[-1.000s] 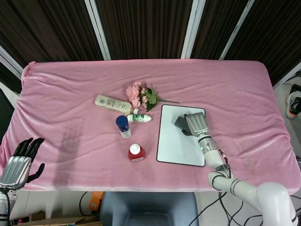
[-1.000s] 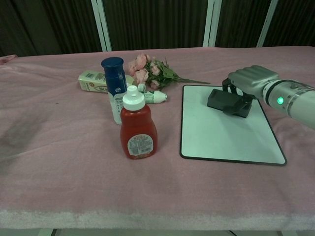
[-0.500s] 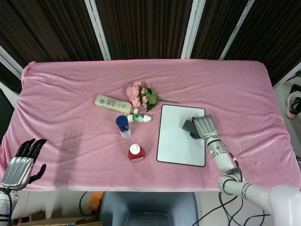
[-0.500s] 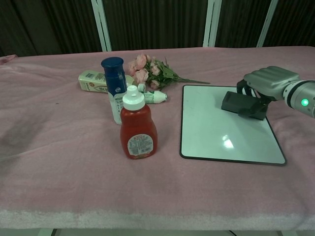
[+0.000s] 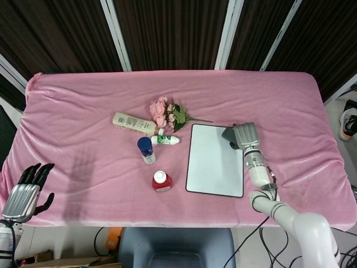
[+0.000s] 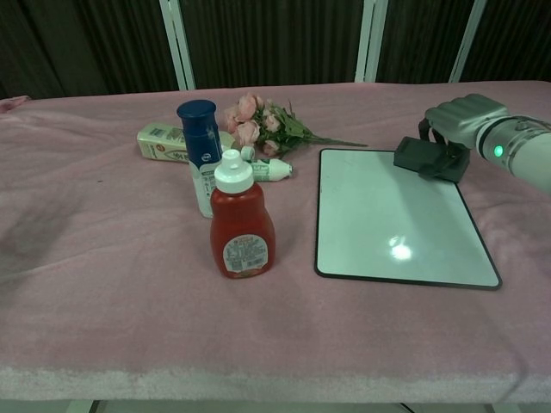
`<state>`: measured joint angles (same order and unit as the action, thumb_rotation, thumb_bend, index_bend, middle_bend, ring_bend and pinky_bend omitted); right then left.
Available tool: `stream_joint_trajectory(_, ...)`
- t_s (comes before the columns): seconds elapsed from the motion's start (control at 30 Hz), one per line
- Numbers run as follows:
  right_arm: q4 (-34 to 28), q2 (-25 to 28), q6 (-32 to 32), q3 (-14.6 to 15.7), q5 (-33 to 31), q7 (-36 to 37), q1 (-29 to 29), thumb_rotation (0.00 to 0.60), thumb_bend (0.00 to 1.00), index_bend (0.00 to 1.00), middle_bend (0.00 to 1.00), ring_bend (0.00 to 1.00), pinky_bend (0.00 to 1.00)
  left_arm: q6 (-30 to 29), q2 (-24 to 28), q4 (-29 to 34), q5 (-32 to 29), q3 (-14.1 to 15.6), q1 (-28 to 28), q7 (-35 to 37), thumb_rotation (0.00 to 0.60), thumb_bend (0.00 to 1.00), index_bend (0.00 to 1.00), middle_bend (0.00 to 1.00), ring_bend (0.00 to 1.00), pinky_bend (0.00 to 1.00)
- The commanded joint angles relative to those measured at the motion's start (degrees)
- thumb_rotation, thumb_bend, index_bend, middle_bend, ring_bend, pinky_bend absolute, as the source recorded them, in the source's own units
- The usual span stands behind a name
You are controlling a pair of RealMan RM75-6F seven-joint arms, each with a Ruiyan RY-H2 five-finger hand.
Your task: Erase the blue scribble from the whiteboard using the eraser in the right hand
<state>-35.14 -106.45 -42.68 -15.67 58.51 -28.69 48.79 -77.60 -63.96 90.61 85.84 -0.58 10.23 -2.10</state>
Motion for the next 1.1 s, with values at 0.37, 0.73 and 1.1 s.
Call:
stream_joint_trajectory(0.37,-25.1,12.8,-16.1,3.8,10.0,8.2,-8.3,0.6,0.48,0.95,0.74,0.74,0.72,-1.4,0.3,0.0,1.6,0.5,-0.4,1.1,0.6,0.43,0.0,0.09,0.04,0.08)
stream_joint_trajectory(0.73,-33.2,22.9,-23.6,13.8,15.2,13.6,-21.5,0.6,0.47,0.92,0.74,0.73,0.72,-3.2,0.6,-0.3,3.6,1.0,-1.0,2.7,0.6,0.43,0.0,0.09,0.03,0.08)
stream_joint_trajectory(1.1,-22.2,19.2,-19.3,14.7,18.3,24.2,-22.0,0.6,0.48,0.69,0.67,0.6,0.68,-2.6,0.3,0.0,3.6,1.3,-0.9,1.5,0.6,0.43,0.0,0.09,0.04,0.08)
